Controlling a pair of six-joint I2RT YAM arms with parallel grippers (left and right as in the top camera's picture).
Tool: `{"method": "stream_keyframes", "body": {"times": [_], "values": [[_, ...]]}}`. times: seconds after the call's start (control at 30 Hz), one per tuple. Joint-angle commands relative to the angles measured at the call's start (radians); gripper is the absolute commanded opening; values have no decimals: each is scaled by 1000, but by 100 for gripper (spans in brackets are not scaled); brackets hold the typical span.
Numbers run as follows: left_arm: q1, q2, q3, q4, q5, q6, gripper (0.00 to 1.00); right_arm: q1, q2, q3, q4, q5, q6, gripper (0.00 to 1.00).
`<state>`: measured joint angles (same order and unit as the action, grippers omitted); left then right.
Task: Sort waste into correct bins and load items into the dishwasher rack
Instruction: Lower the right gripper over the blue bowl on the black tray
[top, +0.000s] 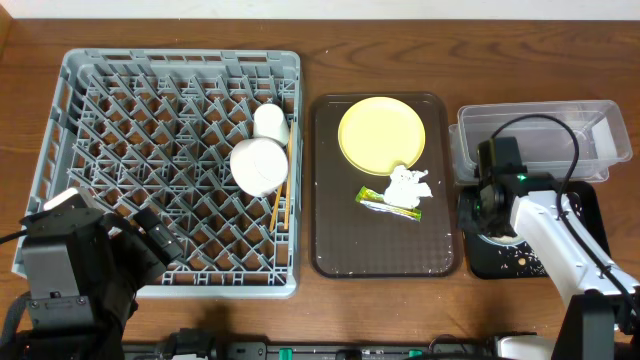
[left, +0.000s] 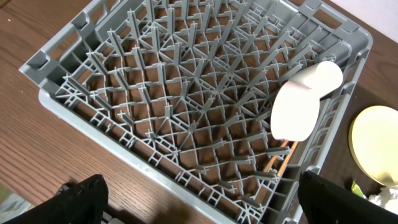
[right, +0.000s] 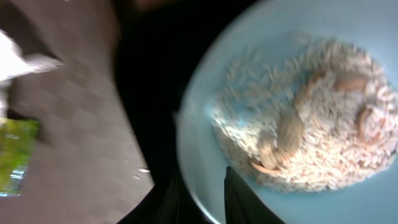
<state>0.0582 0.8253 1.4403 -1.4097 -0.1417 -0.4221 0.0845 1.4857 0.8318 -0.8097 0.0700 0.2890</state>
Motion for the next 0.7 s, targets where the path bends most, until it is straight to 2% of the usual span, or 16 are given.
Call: {"method": "stream_keyframes", "body": {"times": [0.0,0.13,0.27,0.67], "values": [[5,-1,2,0,-17,-2,98,3,0,-12,6,34,13,22],[5,-1,2,0,-17,-2,98,0,0,-12,10,35,13,21],[5,-1,2,0,-17,-2,98,0,0,-12,9,39,9,11],[5,-1,2,0,-17,-2,98,0,0,-23,18,66,-14,11]]}}
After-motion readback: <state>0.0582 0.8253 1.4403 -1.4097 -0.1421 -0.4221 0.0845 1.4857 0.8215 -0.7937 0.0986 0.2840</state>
